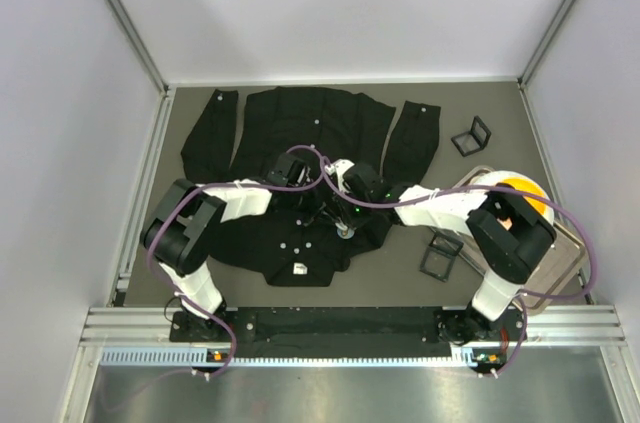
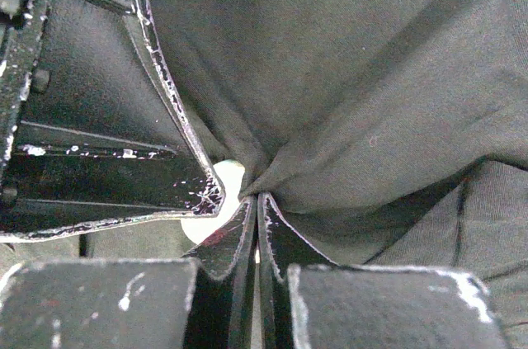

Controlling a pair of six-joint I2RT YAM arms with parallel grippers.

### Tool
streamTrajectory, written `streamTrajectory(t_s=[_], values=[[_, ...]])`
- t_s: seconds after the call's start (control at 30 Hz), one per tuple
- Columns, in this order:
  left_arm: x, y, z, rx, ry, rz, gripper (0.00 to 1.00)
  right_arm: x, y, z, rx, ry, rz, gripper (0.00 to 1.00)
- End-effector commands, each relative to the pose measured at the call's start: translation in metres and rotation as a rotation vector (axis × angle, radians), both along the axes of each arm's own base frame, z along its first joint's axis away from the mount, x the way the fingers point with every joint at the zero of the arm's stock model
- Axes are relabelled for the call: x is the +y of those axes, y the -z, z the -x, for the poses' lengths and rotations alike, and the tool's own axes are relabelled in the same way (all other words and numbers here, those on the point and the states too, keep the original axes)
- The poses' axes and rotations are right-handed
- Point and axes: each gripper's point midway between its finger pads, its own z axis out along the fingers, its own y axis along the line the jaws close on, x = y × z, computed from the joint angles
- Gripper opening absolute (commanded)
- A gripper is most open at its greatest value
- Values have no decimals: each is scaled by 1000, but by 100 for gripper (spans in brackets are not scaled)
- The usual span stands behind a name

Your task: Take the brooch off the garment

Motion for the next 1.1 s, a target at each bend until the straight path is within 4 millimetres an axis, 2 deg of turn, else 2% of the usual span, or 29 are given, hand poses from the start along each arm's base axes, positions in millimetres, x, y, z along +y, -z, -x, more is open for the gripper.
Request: streamTrajectory(t_s=[0.0, 0.2, 0.63, 0.83, 0.87, 1.07], values=[[-48, -62, -36, -225, 57, 243, 0, 69, -20, 52, 115, -269, -201, 0], [-50, -68, -38, -243, 78, 245, 0, 74, -27, 63, 116, -342, -252, 0], [-35, -38, -22, -82, 112, 215, 0, 69, -56, 84, 44, -456, -386, 0], [-37, -32, -16, -10, 169, 230, 0, 69, -57, 91, 40, -487, -397, 0], [-37, -23, -13, 21, 180, 217, 0, 69, -57, 91, 39, -487, -396, 0], [-42, -21, -16, 85, 169, 210, 0, 76, -54, 99, 32, -520, -364, 0]])
